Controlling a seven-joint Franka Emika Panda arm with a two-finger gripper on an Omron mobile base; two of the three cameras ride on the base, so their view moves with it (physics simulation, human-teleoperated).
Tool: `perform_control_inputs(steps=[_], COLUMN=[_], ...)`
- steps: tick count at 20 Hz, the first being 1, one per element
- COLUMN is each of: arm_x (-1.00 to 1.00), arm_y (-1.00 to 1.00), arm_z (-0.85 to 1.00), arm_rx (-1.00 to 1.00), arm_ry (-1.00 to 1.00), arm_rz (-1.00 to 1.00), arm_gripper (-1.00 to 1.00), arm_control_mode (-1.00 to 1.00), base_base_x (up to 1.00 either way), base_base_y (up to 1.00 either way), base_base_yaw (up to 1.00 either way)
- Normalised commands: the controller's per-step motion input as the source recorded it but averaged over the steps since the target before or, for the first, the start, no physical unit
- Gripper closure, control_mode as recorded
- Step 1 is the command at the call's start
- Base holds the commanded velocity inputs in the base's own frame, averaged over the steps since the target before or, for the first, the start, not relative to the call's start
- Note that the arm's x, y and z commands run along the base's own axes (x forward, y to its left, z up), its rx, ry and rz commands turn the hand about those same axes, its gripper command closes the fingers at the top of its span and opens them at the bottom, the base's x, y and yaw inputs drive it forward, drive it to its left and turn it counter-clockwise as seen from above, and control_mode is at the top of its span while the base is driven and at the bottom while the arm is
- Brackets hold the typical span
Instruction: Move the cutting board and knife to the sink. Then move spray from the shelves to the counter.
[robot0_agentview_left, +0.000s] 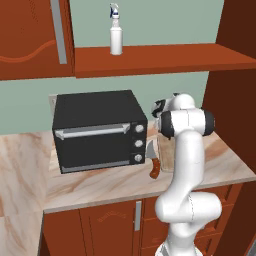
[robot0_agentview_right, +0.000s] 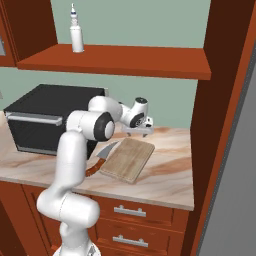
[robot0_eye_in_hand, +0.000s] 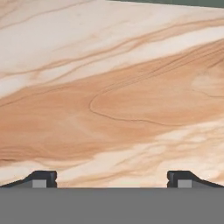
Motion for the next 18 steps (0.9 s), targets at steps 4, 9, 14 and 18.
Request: perform_control_inputs(steps=[4, 9, 14, 18], arm_x=[0.41, 0.24, 0.01, 0.00], arm_y=[0.00, 0.00, 0.00, 0.00], arm_z=[-0.03, -0.22, -0.31, -0.36], arm_rx=[0.00, 0.00, 0.00, 0.00], arm_ry=[0.00, 0.05, 0.07, 0.06], arm_rz=[0.00, 0.00, 0.00, 0.00], arm_gripper=[-1.00, -1.00, -1.00, -1.00], arm_control_mode=[-1.00, -1.00, -1.00, -1.00], base_base_x=[0.00, 0.00, 0.00, 0.00], base_base_y=[0.00, 0.00, 0.00, 0.00], base_base_yaw=[0.00, 0.00, 0.00, 0.00])
